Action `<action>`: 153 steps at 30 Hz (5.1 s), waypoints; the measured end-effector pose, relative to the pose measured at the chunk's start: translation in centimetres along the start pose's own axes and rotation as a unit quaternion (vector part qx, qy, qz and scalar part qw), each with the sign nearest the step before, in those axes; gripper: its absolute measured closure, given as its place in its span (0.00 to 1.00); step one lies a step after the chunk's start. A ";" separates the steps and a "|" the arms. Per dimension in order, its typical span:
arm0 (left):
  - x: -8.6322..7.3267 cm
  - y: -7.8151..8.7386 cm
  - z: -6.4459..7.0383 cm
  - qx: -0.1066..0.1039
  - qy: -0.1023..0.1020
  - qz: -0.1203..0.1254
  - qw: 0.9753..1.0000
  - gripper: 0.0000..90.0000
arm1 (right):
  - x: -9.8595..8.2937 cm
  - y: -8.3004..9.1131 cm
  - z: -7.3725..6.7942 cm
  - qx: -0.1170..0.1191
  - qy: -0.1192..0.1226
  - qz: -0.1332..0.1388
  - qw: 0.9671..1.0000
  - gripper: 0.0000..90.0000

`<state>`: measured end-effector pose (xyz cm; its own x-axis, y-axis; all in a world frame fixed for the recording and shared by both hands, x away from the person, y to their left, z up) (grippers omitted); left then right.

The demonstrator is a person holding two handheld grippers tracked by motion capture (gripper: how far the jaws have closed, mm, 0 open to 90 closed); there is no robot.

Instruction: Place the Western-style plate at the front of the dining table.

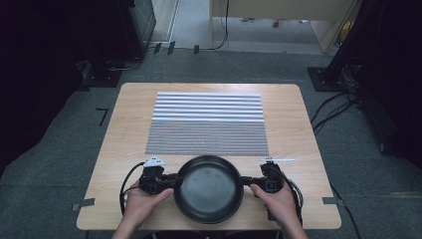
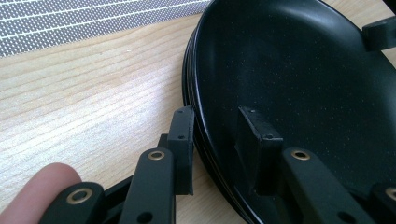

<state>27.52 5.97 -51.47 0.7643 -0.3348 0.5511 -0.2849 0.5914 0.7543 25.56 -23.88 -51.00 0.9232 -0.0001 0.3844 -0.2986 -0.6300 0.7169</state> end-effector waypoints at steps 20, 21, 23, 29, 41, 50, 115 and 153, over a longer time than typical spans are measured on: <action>0.1 0.5 -0.9 -0.038 0.051 0.022 0.998 0.80 | -0.4 -2.1 -0.3 0.013 -0.033 0.083 0.996 0.94; 0.1 0.6 -1.0 -0.037 0.054 0.025 0.998 0.81 | -0.4 -2.4 -0.4 0.023 -0.035 0.090 0.995 0.94; 0.1 0.8 -1.1 -0.034 0.055 0.030 0.997 0.81 | -0.4 -2.6 -0.4 0.028 -0.034 0.095 0.994 0.93; 0.1 0.8 -1.4 -0.044 0.075 0.036 0.996 0.83 | -0.8 -3.4 -0.7 0.022 -0.019 0.115 0.993 0.90; -1.0 0.9 -1.2 -0.079 0.079 0.022 0.994 0.79 | -1.9 -4.0 -0.8 0.030 -0.083 0.193 0.977 0.92; -1.0 0.9 -1.0 -0.076 0.090 0.019 0.993 0.81 | -2.1 -3.9 -0.5 0.055 -0.117 0.209 0.969 0.94; 12.6 -3.3 -7.6 -0.088 0.177 0.068 0.978 0.83 | 14.3 -3.5 1.9 0.057 -0.103 0.198 0.973 0.92; 16.9 -8.8 -14.2 -0.061 0.257 0.062 0.963 0.86 | 21.6 -10.8 6.7 0.029 -0.128 0.186 0.974 0.91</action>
<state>51.16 5.49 -53.88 0.9228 0.1322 0.3618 -0.3465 0.6952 0.6298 50.34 -22.22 -54.35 0.7858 -0.4252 0.4492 -0.6169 -0.5917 0.5190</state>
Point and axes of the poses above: each handheld gripper's, and its own axes: y roughly backward along the jaws, x roughly out of its top, z roughly to its right, the point moved 5 cm from there along -y, roughly forward along the jaws, and after that the axes turned 5 degrees about -z, right-handed, at the moved point
